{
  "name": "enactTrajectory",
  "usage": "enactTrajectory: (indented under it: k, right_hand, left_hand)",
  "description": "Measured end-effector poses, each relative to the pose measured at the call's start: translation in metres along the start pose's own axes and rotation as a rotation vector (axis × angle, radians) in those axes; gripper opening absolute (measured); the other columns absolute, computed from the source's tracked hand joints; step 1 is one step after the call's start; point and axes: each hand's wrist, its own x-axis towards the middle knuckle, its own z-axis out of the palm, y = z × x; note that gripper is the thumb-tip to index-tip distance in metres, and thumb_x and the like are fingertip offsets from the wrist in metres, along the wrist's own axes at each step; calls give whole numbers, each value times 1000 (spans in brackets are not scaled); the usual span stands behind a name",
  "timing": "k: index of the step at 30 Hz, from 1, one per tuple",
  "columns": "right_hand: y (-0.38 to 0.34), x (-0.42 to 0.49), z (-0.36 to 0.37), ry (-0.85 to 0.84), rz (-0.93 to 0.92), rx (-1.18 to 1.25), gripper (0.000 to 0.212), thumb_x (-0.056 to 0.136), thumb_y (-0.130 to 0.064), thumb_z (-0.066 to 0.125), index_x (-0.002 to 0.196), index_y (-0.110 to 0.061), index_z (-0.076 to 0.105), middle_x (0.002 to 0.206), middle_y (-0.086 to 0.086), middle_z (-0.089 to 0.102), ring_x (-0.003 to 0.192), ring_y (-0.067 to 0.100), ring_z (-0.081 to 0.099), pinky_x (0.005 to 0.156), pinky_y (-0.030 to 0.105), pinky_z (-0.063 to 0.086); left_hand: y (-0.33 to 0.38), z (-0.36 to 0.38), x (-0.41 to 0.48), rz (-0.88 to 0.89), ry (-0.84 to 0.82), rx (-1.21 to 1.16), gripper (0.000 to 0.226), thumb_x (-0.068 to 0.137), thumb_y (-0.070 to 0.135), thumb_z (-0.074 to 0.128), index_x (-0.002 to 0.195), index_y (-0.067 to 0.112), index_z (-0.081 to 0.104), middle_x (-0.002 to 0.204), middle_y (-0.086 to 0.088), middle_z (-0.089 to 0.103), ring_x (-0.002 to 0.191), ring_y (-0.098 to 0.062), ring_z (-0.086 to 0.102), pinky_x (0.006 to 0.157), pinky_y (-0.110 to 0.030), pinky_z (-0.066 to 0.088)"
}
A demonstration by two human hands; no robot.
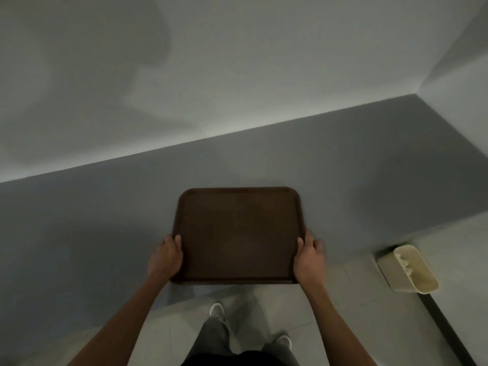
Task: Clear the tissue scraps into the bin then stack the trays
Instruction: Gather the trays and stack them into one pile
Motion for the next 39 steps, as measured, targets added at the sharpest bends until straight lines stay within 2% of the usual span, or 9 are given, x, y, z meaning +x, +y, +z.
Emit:
enactTrajectory:
  k: [5, 10, 19, 27, 36, 39]
  right_hand:
    - [27, 45, -27, 78, -104, 37, 41, 112, -31, 42, 144, -9, 57, 126, 22, 58, 106, 45, 65, 88, 48, 56]
    - [69, 80, -56, 121, -176, 44, 37, 111, -27, 45, 135, -4, 61, 112, 22, 61, 90, 41, 66, 78, 44, 58]
    - [121, 179, -117, 193, -156, 53, 38, 112, -32, 41, 135, -9, 61, 112, 19, 61, 91, 39, 65, 75, 43, 56]
    - [166, 288, -193, 267, -111, 24, 37, 110, -32, 43, 132, -10, 63, 109, 18, 62, 90, 40, 65, 76, 43, 57]
    - [240, 400, -254, 223, -102, 13, 35, 111, -34, 42, 131, -12, 62, 111, 18, 62, 93, 42, 65, 80, 44, 55]
    - [263, 435, -271, 174, -116, -6, 37, 111, -33, 43, 136, -12, 61, 116, 20, 63, 94, 45, 66, 80, 47, 57]
  left_hand:
    - [37, 40, -44, -45, 87, -61, 49, 108, 51, 19, 100, 12, 47, 108, -26, 67, 97, -45, 66, 84, -54, 53]
    - [85, 74, -76, -70, 112, -108, 49, 108, 51, 18, 96, 13, 47, 103, -23, 66, 94, -43, 65, 80, -50, 50]
    - [207, 106, -54, -17, 122, -115, 49, 107, 53, 18, 92, 16, 46, 101, -23, 66, 92, -44, 65, 81, -54, 52]
    - [348, 140, -24, 58, 89, -152, 49, 107, 52, 21, 94, 12, 46, 101, -27, 67, 94, -47, 66, 81, -55, 52]
    - [475, 197, -30, 40, 66, -149, 43, 110, 45, 27, 101, 8, 48, 109, -30, 67, 101, -49, 65, 83, -53, 48]
    - [513, 220, -40, 7, 76, -158, 44, 110, 44, 27, 105, 6, 50, 111, -30, 67, 103, -48, 65, 86, -53, 49]
